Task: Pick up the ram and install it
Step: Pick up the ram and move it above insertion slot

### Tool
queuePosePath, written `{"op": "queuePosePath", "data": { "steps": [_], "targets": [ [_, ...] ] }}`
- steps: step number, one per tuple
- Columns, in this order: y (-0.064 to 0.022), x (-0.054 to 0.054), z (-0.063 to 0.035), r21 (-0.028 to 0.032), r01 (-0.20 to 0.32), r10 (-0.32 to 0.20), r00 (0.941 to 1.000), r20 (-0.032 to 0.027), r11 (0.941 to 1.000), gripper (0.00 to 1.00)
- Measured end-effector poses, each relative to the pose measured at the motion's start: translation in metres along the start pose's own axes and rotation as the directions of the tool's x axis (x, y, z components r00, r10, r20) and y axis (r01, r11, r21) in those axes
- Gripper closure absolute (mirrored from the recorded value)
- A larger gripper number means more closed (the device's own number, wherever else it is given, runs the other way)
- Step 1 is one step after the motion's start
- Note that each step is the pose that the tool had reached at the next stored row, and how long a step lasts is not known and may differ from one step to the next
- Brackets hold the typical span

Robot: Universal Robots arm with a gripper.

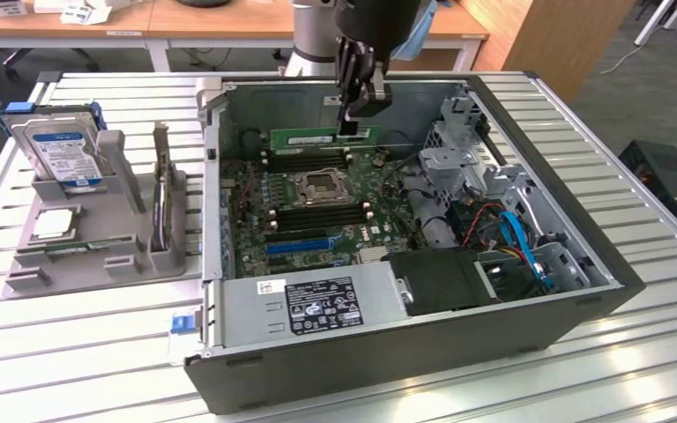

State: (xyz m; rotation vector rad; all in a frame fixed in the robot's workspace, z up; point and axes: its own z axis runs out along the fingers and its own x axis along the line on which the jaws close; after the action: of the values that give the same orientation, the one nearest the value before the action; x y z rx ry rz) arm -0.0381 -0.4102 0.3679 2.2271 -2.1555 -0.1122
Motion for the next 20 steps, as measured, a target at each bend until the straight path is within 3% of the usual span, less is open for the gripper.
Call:
{"op": "queuePosePath", "data": {
  "steps": [20],
  "targets": [
    [-0.0019, 0.001, 0.0248, -0.0001, 0.0, 0.0, 1.0, -0.0002, 1.0, 0.87]
  ]
}}
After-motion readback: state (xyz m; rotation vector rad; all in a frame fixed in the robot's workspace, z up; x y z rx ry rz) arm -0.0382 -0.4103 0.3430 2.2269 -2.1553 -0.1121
